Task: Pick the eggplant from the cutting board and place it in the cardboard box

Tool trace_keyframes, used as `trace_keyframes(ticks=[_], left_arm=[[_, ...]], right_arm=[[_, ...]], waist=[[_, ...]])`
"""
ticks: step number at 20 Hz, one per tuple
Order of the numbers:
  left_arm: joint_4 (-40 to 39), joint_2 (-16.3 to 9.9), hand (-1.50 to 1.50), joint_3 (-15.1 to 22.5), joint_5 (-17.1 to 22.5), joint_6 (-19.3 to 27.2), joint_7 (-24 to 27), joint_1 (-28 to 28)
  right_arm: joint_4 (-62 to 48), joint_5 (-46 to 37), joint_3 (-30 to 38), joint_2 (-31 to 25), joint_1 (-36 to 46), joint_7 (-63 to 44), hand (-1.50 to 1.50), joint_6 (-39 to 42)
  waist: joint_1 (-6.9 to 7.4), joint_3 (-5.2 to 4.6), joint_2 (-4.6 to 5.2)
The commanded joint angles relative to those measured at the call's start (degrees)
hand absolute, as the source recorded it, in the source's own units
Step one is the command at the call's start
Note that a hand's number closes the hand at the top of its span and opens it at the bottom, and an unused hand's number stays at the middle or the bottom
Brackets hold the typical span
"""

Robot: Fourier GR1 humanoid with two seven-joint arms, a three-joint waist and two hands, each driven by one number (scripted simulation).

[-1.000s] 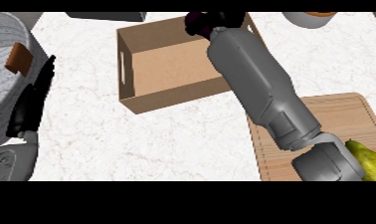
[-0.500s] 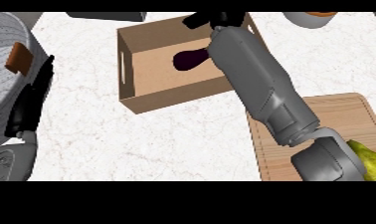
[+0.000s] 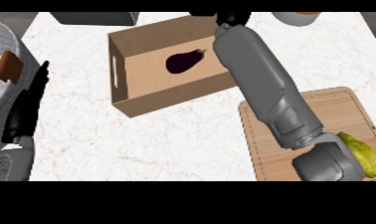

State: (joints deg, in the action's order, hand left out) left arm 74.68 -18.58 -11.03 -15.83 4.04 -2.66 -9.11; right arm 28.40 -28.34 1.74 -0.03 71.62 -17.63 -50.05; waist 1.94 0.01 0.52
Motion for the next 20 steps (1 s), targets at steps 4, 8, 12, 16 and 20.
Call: trace_keyframes(ticks=[4, 8, 12, 16, 20], left_arm=[[0.59, -1.75, 0.0, -2.83, 1.54, -1.28, 0.19, 2.99], [-0.5, -0.13, 0.0, -2.88, 1.27, 0.26, 1.13, 3.88], [2.59, -1.04, 0.0, -2.7, 0.41, 0.07, -0.9, 5.35], [3.97, -1.34, 0.0, -3.28, 0.92, -0.3, -1.19, 6.05], [3.69, -0.15, 0.0, -2.71, 1.56, -0.98, -0.36, 5.61]], right_arm=[[14.11, 3.3, 0.73, -3.19, -10.66, 2.58, -1.5, 3.04], [26.97, 2.12, -1.94, -6.78, -19.89, -3.74, -1.5, 6.65], [41.65, 1.46, -4.98, -10.61, -31.84, -6.32, -1.5, 11.35], [56.29, 4.81, -4.51, -16.72, -44.17, -8.35, -1.5, 18.18], [69.18, 5.62, -5.34, -20.84, -52.74, -13.78, -1.5, 24.85]], waist=[[-2.35, 0.0, -0.79], [-4.09, -0.04, -1.36], [-4.89, -0.03, -1.71], [-4.81, 0.0, -1.51], [-3.55, -0.04, -0.98]])
